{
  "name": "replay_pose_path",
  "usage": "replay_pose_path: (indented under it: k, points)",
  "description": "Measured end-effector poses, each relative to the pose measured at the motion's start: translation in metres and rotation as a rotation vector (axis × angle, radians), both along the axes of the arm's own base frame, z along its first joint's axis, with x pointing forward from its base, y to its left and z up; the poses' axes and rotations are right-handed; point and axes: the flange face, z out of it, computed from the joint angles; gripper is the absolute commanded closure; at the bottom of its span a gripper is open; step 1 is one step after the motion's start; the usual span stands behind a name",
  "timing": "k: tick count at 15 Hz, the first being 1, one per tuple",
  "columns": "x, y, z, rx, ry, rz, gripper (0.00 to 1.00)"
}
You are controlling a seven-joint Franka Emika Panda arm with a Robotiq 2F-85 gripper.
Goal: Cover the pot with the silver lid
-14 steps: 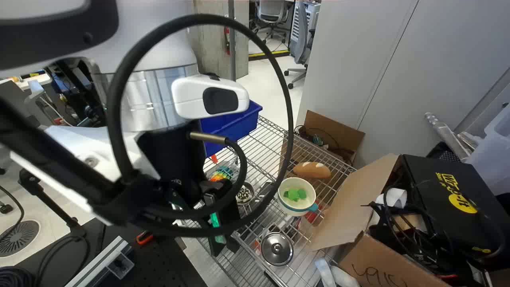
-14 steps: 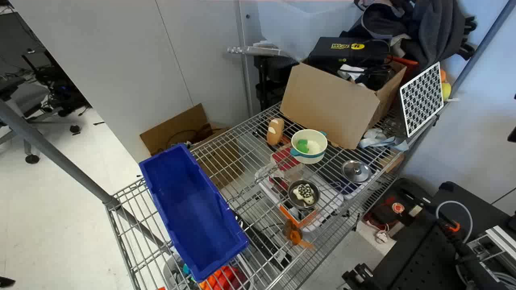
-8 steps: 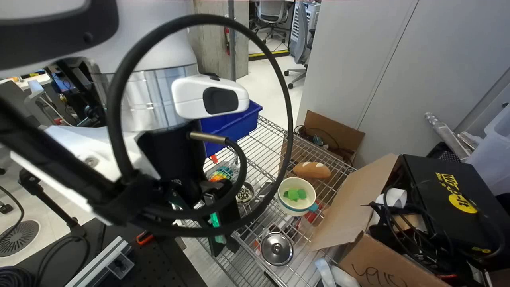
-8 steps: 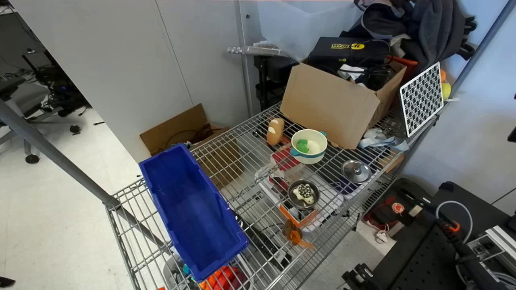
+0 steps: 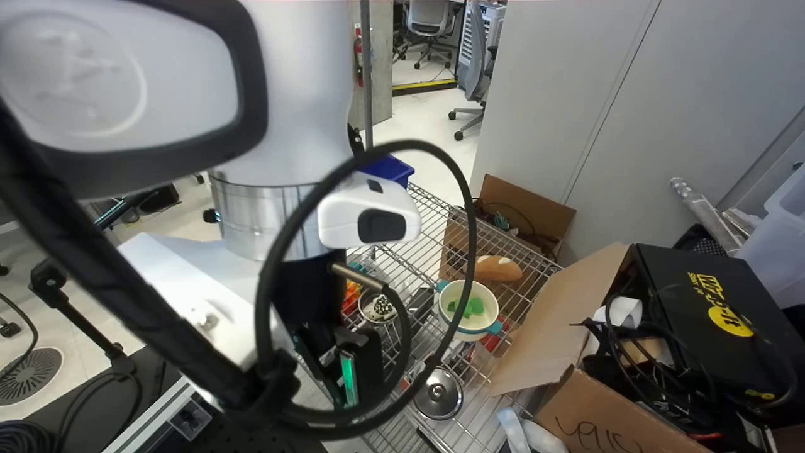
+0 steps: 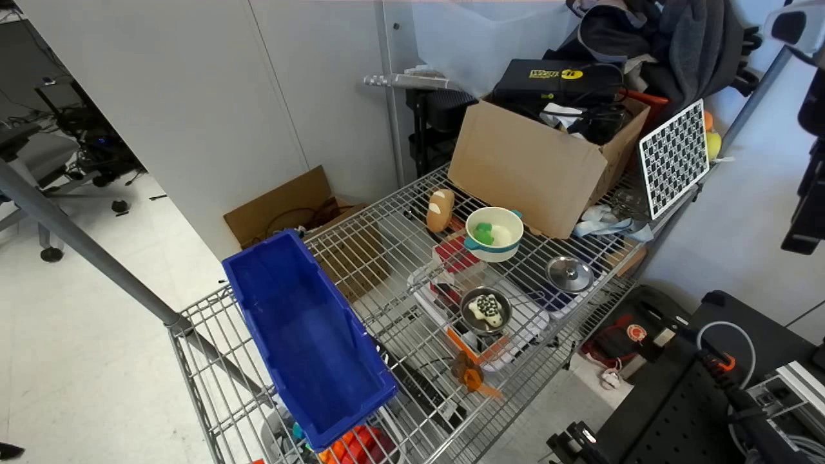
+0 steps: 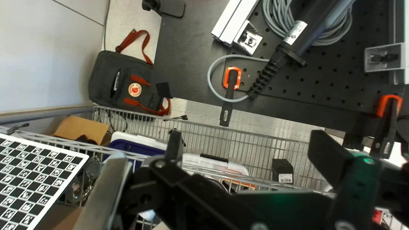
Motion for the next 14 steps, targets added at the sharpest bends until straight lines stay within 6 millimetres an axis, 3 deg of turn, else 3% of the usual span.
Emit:
replay_pose_path:
  k: [8, 14]
  points:
    - [0.058, -0.027, -0.083, 0.181, -0.15, -0.275, 0.0]
    - [0.11, -0.042, -0.138, 0.159, -0.273, -0.301, 0.0]
